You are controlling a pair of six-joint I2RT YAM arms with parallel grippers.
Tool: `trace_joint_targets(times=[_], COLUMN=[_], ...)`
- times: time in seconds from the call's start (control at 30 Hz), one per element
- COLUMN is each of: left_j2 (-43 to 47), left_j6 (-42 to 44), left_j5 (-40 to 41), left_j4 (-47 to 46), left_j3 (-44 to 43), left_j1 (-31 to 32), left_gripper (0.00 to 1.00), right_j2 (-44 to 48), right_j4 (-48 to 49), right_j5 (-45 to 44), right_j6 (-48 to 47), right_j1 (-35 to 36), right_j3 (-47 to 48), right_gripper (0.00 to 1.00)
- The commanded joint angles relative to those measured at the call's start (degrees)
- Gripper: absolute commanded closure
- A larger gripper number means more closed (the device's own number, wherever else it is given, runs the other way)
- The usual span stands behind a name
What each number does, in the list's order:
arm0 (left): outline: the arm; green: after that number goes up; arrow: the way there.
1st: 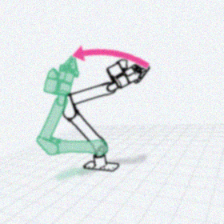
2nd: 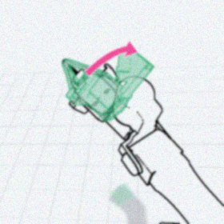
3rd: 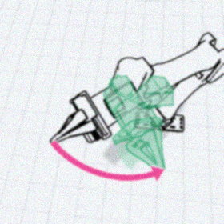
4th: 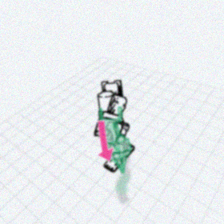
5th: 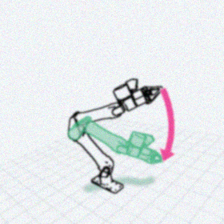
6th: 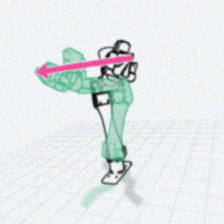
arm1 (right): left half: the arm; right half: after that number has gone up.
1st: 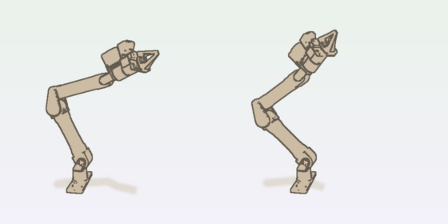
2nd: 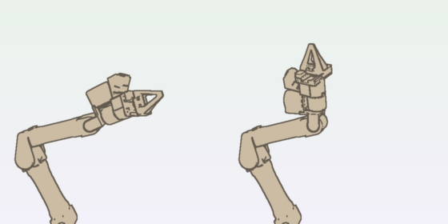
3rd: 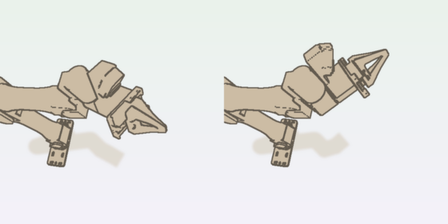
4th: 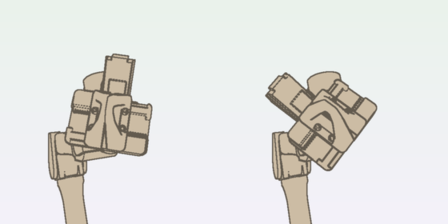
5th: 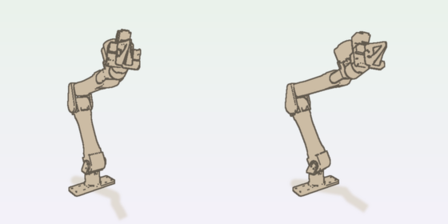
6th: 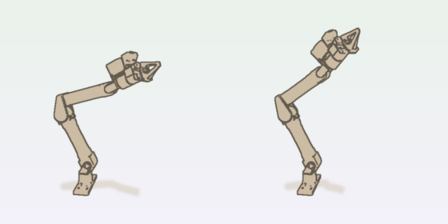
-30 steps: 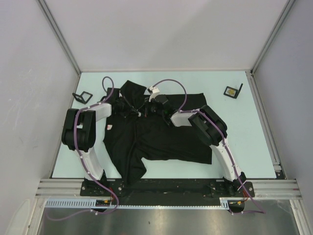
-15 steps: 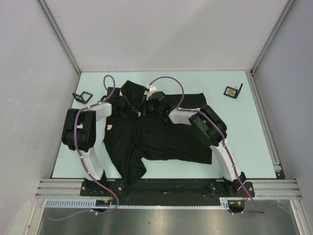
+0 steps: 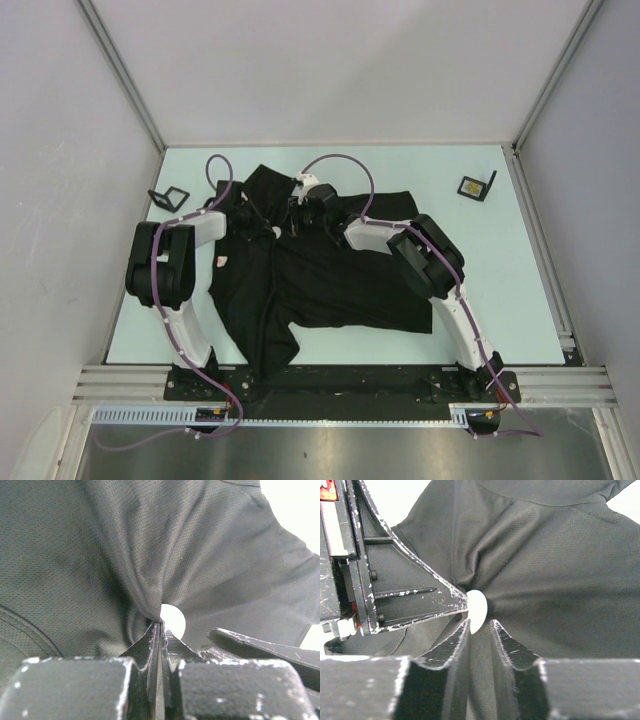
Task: Remove the brooch from the garment
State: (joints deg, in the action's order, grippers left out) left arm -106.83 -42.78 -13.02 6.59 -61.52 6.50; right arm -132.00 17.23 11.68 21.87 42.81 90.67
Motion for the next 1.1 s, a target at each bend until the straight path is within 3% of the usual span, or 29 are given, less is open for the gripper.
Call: trace_joint_targets(times=[0.0,0.13,0.2,0.27,0.37,0.57,0.83,1.07], left_j2=[-0.05,0.13,1.09,1.97,4.16,8.39,5.58,1.18], left_j6=[1.83,1.56,1.56,1.48,1.39,0.95,0.51,0.77], left_j5=[2.21,1.42,1.06,1.32,1.76,2.21,1.60,2.73], left_j4=[0.44,-0.17,-1.14,-2.19,-2.89,-4.48,-2.81,1.05], left_j3=[0.96,1.31,2.10,2.71,3.51,6.41,5.44,2.90], left_j1=[-0.53,-0.53,-0.53,-0.53,-0.53,-0.53,-0.53,-0.61], left_gripper=[0.94,0.92,0.84,0.72,0.64,0.57,0.62,0.80], right_j2=[2.89,2.11,0.97,0.26,-0.53,-2.64,-3.79,-4.84], right_j4=[-0.18,0.08,0.17,-0.01,0.26,0.08,-1.41,-1.50], right_j5=[1.32,3.17,4.30,5.28,5.98,7.47,6.95,8.36], right_j6=[-1.12,-0.08,1.51,3.52,4.85,7.83,10.12,11.35], right_j1=[0.17,0.08,-0.53,-0.88,-1.23,-1.85,-2.11,-2.64], right_j3=[2.66,3.63,4.16,5.12,5.30,6.71,6.97,7.50], right_gripper=[0.70,0.61,0.56,0.56,0.56,0.56,0.50,0.54])
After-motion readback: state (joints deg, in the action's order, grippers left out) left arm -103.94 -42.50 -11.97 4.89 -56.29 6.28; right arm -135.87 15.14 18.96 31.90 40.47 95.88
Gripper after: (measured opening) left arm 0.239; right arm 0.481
